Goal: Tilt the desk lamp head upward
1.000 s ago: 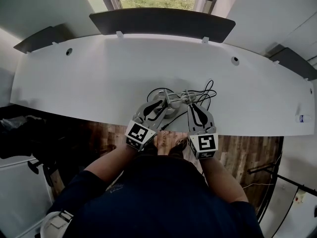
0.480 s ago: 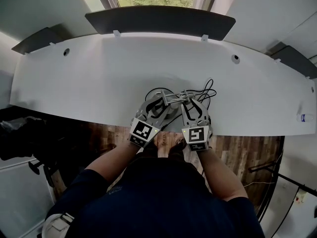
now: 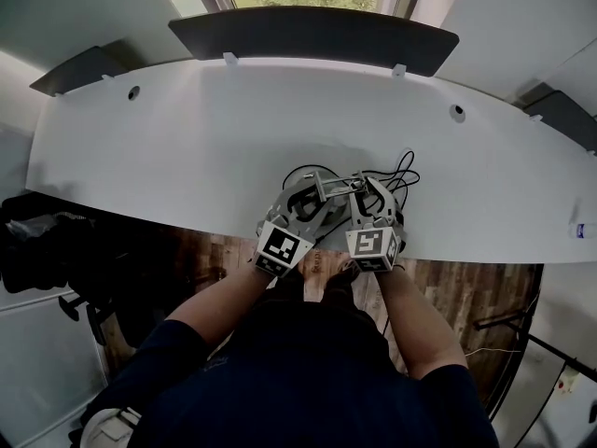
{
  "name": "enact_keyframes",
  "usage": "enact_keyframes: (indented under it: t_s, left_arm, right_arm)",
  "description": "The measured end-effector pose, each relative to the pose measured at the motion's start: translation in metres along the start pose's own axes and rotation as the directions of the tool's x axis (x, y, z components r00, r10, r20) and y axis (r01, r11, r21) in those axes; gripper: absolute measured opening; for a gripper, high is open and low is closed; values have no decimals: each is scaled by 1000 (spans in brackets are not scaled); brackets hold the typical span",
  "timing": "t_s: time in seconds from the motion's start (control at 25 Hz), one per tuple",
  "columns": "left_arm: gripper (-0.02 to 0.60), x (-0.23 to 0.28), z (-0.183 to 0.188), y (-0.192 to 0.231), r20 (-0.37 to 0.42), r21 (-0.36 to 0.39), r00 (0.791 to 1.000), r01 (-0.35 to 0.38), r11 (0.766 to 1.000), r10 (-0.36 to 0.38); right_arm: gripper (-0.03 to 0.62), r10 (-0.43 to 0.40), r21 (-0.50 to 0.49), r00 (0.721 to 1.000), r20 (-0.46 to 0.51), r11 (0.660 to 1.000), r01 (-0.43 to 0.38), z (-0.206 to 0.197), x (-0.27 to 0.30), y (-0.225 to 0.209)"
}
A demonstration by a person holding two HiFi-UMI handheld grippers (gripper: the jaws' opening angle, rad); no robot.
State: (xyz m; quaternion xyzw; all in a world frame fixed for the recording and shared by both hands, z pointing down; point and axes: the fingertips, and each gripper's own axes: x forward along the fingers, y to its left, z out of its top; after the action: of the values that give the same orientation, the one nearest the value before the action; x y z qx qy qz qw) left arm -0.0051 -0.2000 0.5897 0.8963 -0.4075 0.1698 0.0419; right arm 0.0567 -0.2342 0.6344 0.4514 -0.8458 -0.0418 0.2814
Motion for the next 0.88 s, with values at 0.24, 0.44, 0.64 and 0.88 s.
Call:
enact_keyframes:
  t_s: [0.24,0.44,0.64,0.88]
  left_arm:
    - [126,1,-1,0,1,-16,1000,2,1000,-2]
    - [127,-2,-2,3,-37,24,999,28,999,-27]
    - [126,-2,-4,1,-30,0,999,37,999,-37]
    - [126,-3,-5,0,-49,-6,997,55,998,-55]
  right_arm:
    - [80,-24,-5,1000,2,1000,24,-2,12,-4]
    - [74,-11,-9,1000,-22,1000,11,2,11,-4]
    - [77,4,-140,997,-78,990,-15,5,6,-11]
    - [78,-101,-291,992,-81,954,73,24,-11,-36]
